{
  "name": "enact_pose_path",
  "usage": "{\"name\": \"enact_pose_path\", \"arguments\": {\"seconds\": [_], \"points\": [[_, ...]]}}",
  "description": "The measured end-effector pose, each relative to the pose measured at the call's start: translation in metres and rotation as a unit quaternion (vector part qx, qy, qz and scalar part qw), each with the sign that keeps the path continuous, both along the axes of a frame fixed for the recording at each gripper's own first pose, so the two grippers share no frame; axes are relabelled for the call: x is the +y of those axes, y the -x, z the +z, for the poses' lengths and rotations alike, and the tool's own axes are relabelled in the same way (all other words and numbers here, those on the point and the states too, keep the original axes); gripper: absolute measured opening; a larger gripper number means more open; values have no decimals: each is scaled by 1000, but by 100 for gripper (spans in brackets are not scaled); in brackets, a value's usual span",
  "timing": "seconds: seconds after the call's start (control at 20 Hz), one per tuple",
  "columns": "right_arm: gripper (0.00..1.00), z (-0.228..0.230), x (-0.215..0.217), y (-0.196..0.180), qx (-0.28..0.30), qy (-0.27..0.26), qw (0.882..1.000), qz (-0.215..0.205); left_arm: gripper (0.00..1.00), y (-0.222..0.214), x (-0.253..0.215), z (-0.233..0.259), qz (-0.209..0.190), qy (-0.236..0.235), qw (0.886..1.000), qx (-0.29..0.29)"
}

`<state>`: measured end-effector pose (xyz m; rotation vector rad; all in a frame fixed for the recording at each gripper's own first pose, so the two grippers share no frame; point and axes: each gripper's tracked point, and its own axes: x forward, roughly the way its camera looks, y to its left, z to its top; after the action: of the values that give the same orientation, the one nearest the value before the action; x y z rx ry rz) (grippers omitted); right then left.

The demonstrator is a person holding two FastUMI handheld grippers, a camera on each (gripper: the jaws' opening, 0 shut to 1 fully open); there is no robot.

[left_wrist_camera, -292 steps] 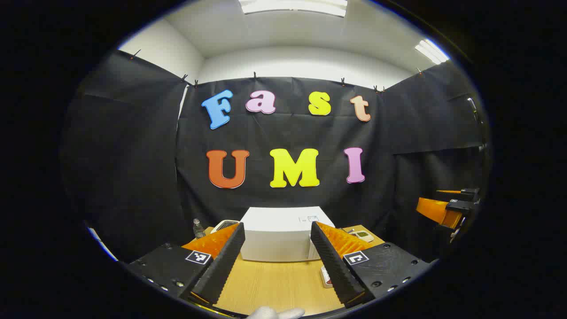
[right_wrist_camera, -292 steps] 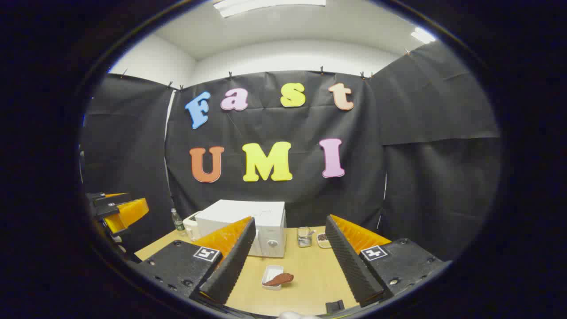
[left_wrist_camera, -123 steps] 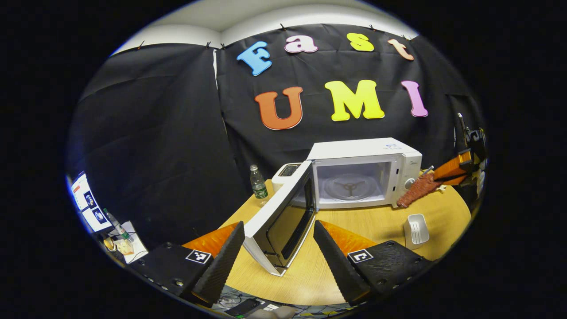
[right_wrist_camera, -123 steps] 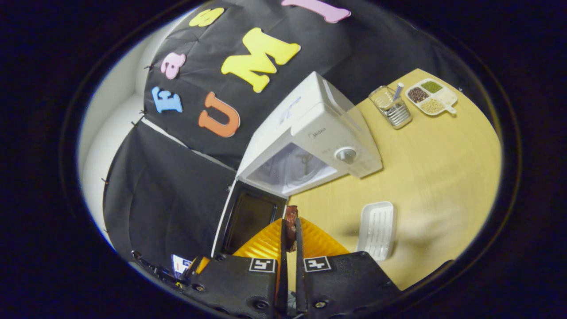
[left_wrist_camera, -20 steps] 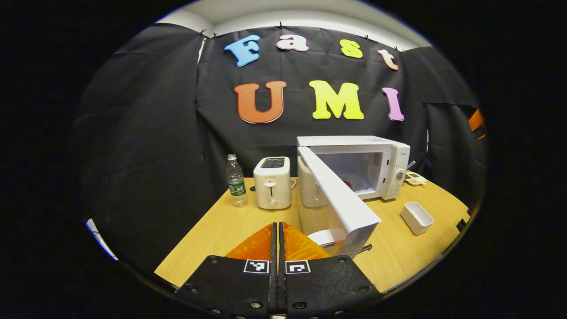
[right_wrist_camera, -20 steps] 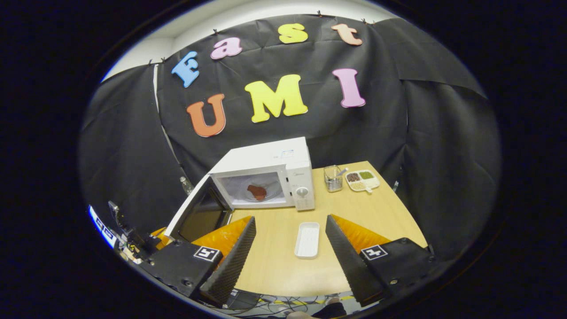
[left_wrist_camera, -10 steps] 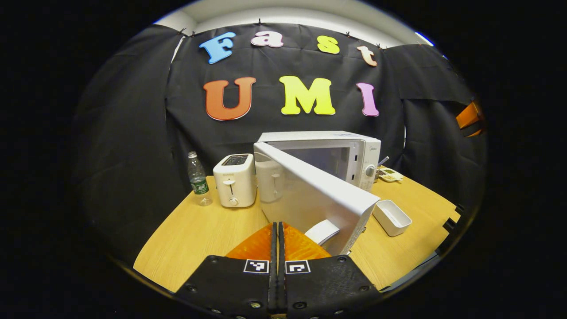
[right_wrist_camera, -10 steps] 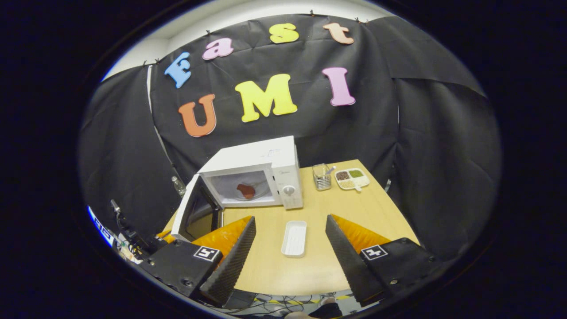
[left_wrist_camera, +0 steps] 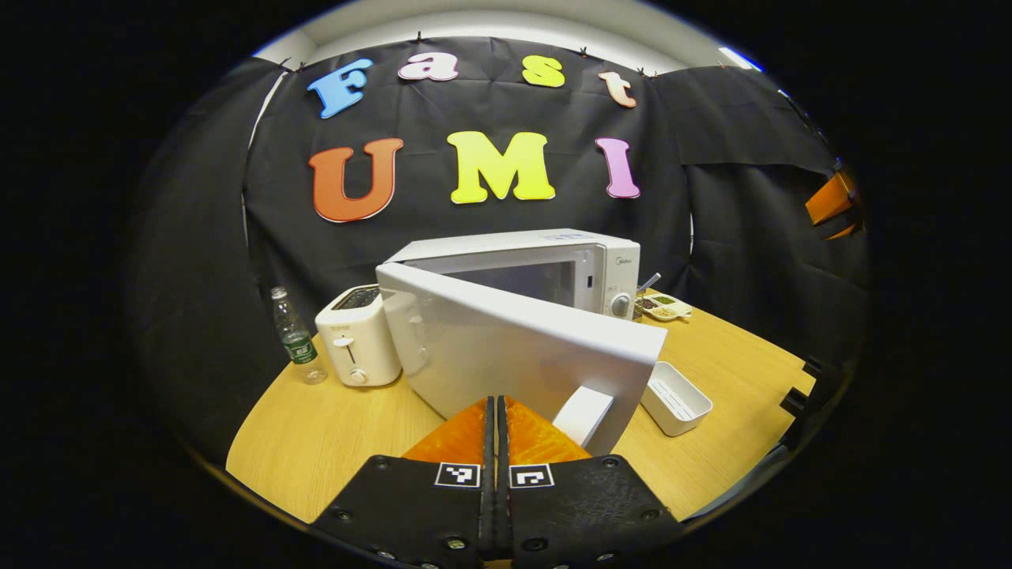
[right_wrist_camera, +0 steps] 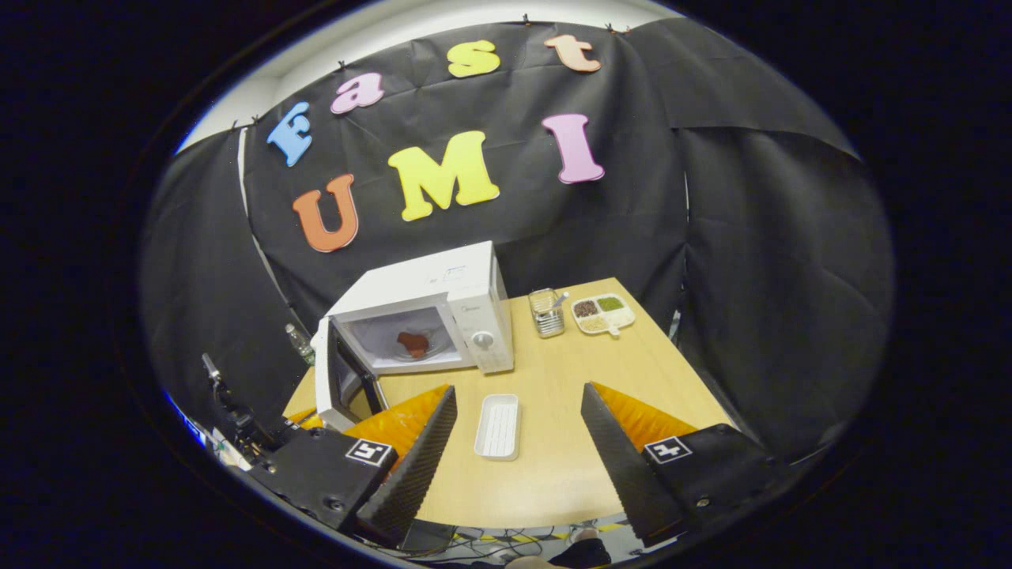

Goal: Open the microwave oven with the left hand, put the food in, and close the microwave oven.

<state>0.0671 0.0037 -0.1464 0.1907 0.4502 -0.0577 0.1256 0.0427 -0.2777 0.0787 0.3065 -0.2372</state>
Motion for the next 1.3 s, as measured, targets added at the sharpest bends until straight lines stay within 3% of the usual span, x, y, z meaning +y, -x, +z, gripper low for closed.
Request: {"name": "enact_pose_path", "arguments": {"seconds": [0.6, 1.3], "points": [[100, -3, -54, -32, -2, 2, 1000, -6, 0, -76, -95, 2, -46, 11, 999, 0], [100, -19, -124, -64, 14, -10, 1000, 14, 0, -182, -148, -3, 11, 23, 1000, 8]]}}
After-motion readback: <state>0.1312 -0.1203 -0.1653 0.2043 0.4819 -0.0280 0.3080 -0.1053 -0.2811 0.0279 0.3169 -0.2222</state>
